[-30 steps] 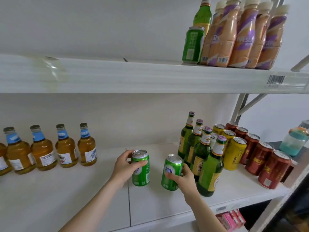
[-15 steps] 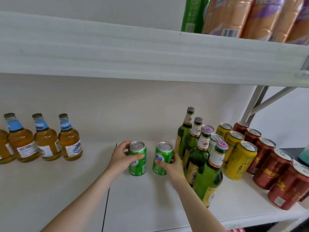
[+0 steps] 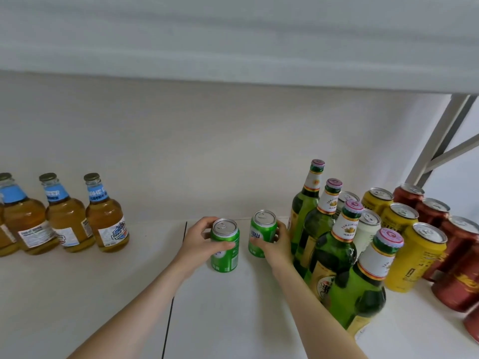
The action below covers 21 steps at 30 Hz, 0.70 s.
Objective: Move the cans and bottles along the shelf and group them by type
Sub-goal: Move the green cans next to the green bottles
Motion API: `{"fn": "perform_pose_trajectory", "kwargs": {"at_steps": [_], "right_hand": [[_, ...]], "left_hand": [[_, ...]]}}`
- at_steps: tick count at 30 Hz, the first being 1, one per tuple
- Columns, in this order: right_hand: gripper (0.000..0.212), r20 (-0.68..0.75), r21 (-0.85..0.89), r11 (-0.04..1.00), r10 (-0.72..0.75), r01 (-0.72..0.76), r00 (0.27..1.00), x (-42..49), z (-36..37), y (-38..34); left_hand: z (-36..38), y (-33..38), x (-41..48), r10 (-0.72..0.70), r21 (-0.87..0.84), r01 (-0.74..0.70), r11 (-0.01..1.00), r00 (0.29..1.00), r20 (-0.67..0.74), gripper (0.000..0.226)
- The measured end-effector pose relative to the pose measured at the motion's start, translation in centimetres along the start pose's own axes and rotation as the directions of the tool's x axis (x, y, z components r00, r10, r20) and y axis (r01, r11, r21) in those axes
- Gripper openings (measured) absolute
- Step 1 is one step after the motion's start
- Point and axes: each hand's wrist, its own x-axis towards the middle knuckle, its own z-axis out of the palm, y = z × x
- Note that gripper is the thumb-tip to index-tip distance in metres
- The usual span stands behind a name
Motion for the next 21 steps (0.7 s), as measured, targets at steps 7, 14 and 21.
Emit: {"fn": "perform_pose_trajectory", "kwargs": {"at_steps": [7,14,21], "right_hand": [[0.071,0.024,0.02,1.0,-0.012,0.011,1.0,1.0,0.3,0.8],[0.086,0.021,0.029,0.999,-0.031,0.03,0.999,0.0,-0.3,1.7],[0.075,-0.043,0.004,1.0,-0.012,0.012,0.999,-3.9,-1.8,2.6]], "left_hand": [[0.0,-0.9,0.4,-0.006,0.001,0.006,1.0,1.0,0.013,0.069],[0.0,-1.2,0.4,-0.003,-0.019,0.003,1.0,0.999,0.034,0.073],[-0.2,-1.2,0.0,-0.019,-0.01,0.02,1.0,0.999,0.035,0.078]]}}
